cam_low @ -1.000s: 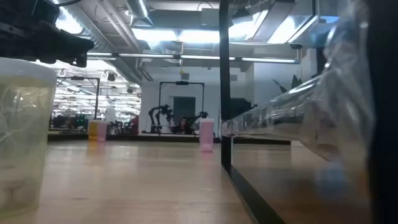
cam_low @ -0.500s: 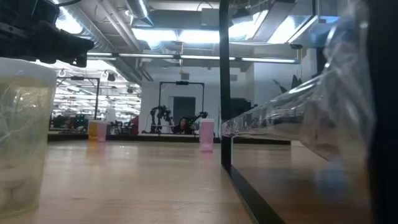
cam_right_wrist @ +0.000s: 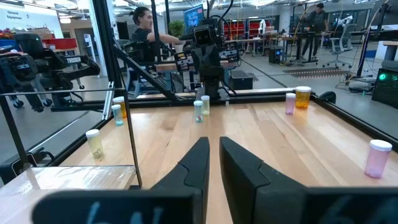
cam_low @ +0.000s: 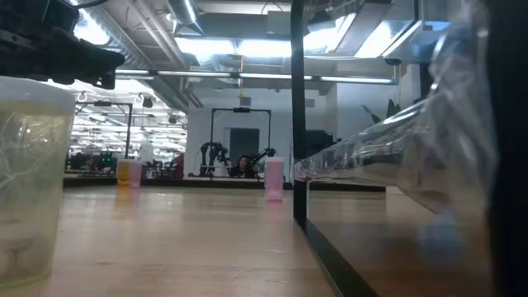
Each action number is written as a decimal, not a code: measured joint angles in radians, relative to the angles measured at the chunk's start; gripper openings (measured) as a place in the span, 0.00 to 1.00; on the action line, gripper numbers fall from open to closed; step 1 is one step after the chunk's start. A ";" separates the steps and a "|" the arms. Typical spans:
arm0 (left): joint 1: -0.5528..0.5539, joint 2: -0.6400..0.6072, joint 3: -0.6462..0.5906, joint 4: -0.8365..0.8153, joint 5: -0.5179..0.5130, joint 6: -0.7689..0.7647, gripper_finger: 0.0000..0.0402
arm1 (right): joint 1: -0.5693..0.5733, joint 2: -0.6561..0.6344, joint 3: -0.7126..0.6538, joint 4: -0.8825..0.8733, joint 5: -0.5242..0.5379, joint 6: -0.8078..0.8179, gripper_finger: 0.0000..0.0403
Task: Pick and place medicine bottles onto shelf by color
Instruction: Put the middle right orange pill bottle on the shelf
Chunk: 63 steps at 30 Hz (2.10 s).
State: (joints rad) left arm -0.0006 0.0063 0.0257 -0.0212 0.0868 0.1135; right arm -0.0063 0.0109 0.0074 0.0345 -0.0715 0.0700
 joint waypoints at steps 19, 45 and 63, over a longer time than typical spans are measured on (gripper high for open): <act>0.000 0.000 0.000 0.000 0.000 0.000 0.00 | 0.000 0.007 0.317 0.635 -0.120 -0.125 0.10; 0.000 0.000 0.000 0.000 0.000 0.000 0.00 | -0.003 1.044 1.469 -0.892 -0.028 -0.279 0.10; 0.000 0.000 0.000 0.000 0.000 0.000 0.00 | -0.162 1.294 1.669 -1.305 0.000 -0.339 0.10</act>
State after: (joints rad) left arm -0.0002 0.0063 0.0256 -0.0208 0.0868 0.1135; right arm -0.1688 1.3048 1.6760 -1.2709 -0.0711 -0.2688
